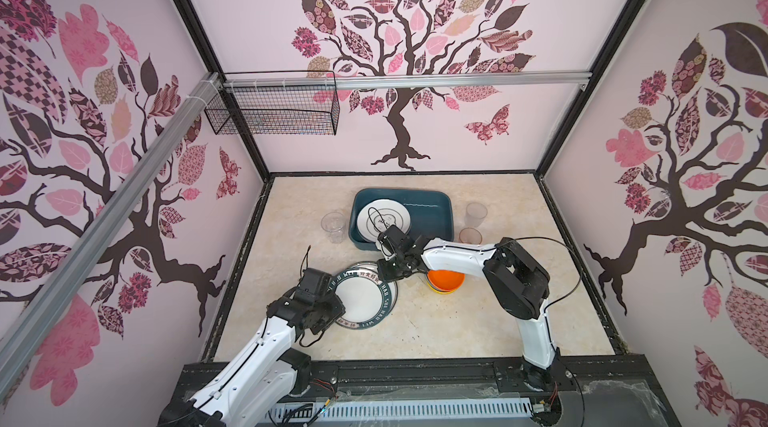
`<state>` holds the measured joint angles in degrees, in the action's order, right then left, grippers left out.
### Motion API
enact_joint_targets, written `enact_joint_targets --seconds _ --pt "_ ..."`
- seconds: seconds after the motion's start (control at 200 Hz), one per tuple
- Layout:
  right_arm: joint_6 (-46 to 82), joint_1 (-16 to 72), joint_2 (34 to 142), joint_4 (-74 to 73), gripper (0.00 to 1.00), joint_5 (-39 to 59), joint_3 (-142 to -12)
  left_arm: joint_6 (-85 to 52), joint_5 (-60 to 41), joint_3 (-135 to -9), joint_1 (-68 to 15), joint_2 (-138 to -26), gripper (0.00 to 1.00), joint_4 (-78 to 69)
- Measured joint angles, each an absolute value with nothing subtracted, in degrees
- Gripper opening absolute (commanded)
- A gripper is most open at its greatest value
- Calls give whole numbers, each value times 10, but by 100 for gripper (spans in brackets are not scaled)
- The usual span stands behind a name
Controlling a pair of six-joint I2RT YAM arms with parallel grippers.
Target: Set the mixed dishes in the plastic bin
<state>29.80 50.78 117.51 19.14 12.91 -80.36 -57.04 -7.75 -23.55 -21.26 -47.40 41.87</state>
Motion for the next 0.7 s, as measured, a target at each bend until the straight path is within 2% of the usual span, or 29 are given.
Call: enact_joint_targets --seconds 0.4,0.7 --pt "298 508 1175 189 18 125 -800 -585 -81 -238 -211 -432 17 433" --pt "300 507 1175 186 24 123 -800 -587 -88 -249 -211 -411 0 442"
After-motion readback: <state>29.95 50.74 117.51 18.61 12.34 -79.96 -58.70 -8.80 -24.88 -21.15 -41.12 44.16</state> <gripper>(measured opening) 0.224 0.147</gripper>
